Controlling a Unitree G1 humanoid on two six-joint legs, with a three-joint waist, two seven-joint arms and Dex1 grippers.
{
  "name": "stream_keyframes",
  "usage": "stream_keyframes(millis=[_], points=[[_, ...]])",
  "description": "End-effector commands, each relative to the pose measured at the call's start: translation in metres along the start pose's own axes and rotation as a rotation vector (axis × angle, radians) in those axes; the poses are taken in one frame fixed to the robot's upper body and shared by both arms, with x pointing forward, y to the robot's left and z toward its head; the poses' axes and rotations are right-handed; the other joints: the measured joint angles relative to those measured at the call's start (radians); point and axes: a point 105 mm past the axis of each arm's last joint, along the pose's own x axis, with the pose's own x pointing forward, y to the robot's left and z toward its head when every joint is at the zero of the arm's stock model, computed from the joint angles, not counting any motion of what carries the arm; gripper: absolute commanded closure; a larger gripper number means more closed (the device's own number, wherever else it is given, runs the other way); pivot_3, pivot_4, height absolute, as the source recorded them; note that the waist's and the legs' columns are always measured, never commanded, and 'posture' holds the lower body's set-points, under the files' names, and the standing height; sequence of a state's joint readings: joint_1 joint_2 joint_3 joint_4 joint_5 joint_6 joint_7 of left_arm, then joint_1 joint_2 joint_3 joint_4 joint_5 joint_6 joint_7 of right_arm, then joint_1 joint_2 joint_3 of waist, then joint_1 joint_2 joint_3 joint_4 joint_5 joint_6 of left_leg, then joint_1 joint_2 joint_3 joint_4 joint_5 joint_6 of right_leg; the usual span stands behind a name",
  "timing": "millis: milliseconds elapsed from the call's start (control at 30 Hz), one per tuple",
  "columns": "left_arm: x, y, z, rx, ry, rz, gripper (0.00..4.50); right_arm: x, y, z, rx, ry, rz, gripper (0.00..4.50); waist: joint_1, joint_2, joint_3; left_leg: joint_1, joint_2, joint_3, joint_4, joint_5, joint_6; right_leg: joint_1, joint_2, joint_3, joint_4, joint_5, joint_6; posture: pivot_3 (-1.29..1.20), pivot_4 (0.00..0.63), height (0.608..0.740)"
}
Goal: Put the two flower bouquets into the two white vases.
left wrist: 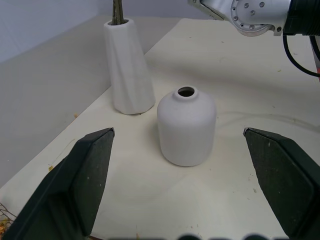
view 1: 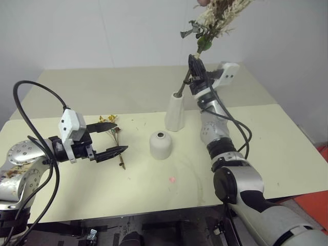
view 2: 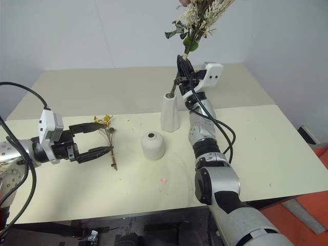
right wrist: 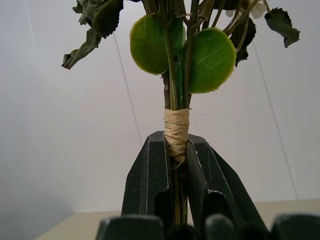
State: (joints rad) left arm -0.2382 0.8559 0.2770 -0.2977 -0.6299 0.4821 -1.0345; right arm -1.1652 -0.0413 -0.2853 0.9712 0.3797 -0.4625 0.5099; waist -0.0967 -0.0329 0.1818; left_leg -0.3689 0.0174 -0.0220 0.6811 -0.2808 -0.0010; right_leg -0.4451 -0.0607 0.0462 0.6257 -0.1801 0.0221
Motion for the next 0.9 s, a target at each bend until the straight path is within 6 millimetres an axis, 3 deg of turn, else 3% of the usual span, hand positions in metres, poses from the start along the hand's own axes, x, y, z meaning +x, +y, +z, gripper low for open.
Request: stream_keyframes(millis=[33,300,833,900], points=[[0.0,0.001,0.01,0.045,-0.027,0.002,0.0,0.008,0.014,0.012,-0.047,-0.033,0.078,4.29,0.0,0.0,0.0,0.0,0.0,0.0,0.0,0.0,0.0,0.0,0.0,0.0,0.0,0.0,0.0,0.0,0.15,0.74],[0.0,-0.001,0.007,0.043,-0.021,0.01,0.0,0.003,0.03,-0.009,-0.096,0.056,0.152,4.29,0.0,0.0,0.0,0.0,0.0,0.0,0.0,0.0,0.0,0.0,0.0,0.0,0.0,0.0,0.0,0.0,0.15,0.74],[0.0,0.0,0.006,0.044,-0.025,0.018,0.0,-0.003,0.022,-0.019,-0.08,0.094,0.123,4.29,0.0,0.0,0.0,0.0,0.0,0.0,0.0,0.0,0.0,-0.001,0.0,0.0,0.0,0.0,0.0,0.0,0.15,0.74],[0.0,0.0,0.006,0.044,-0.025,0.018,0.0,-0.004,0.024,-0.019,-0.077,0.087,0.135,3.57,0.0,0.0,0.0,0.0,0.0,0.0,0.0,0.0,0.0,-0.001,0.0,0.0,0.0,0.0,0.0,0.0,0.15,0.74]])
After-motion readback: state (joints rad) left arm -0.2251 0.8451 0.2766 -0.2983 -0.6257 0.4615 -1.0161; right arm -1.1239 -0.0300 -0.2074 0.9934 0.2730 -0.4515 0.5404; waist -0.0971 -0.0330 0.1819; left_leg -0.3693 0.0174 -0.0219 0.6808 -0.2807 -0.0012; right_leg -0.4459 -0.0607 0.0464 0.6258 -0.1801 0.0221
